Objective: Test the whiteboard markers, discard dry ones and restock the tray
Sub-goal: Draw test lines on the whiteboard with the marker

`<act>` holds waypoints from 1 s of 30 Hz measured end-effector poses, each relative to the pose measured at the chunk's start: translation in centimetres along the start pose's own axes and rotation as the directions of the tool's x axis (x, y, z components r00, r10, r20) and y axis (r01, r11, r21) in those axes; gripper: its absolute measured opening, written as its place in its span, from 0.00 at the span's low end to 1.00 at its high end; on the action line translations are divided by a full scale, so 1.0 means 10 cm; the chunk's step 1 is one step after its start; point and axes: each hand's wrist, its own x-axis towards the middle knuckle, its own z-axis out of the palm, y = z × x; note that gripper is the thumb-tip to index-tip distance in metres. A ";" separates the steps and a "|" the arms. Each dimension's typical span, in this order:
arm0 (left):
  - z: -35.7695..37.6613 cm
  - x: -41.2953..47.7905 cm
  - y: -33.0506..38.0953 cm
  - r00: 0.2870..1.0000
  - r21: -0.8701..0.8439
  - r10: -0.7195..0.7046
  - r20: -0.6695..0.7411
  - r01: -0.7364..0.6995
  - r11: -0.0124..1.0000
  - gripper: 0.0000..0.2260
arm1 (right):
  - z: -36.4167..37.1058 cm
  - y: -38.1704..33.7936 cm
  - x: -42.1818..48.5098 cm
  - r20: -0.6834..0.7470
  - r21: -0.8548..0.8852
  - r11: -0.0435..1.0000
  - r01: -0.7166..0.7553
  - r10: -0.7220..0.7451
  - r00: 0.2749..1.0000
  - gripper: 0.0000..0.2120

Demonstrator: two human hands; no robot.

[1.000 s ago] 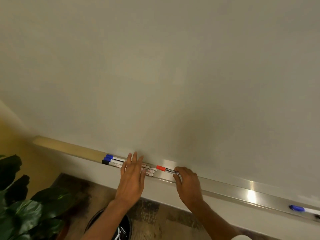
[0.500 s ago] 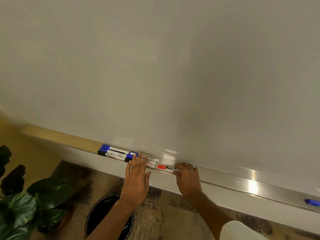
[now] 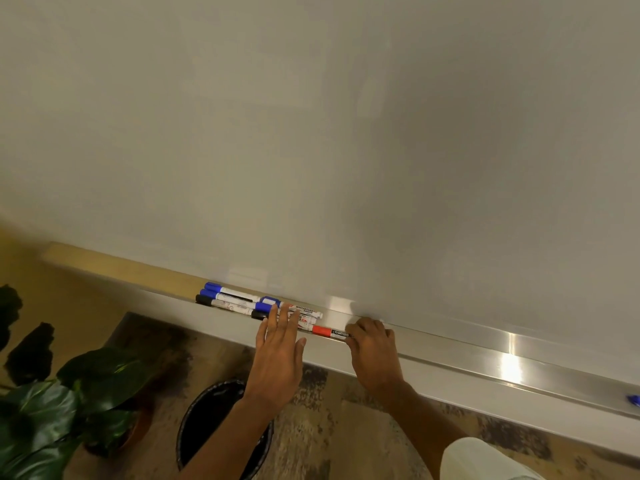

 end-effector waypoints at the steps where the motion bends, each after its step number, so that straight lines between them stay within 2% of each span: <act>1: 0.01 0.01 0.00 1.000 0.008 0.004 -0.003 -0.004 1.000 0.39 | 0.01 0.00 0.00 -0.014 -0.003 1.000 0.000 -0.001 1.000 0.11; 4: 0.01 0.00 0.05 1.000 0.029 0.016 -0.008 -0.016 0.999 0.35 | 0.00 0.02 -0.04 -0.094 0.019 1.000 0.006 -0.004 0.996 0.11; 6: 0.00 0.00 0.11 0.999 0.024 0.030 -0.013 -0.030 0.999 0.36 | -0.05 0.05 -0.09 -0.169 0.039 0.999 0.017 -0.011 0.986 0.11; 12: -0.04 -0.03 0.48 0.998 0.023 0.067 -0.022 -0.066 0.998 0.39 | -0.31 0.14 -0.30 -0.284 0.024 0.998 0.058 -0.049 0.958 0.24; 17: -0.02 -0.08 0.81 0.993 0.076 0.119 0.007 -0.120 0.990 0.37 | -0.57 0.29 -0.52 -0.380 0.010 0.996 0.085 -0.075 0.922 0.19; 23: 0.10 -0.17 1.30 0.989 0.079 0.132 0.063 -0.137 0.987 0.40 | -0.84 0.63 -0.80 -0.369 -0.025 0.998 0.049 -0.055 0.928 0.17; 30: 0.42 -0.26 1.99 0.976 0.083 0.190 0.102 -0.199 0.976 0.42 | -1.17 1.24 -1.16 -0.320 -0.042 0.995 -0.087 0.069 0.945 0.19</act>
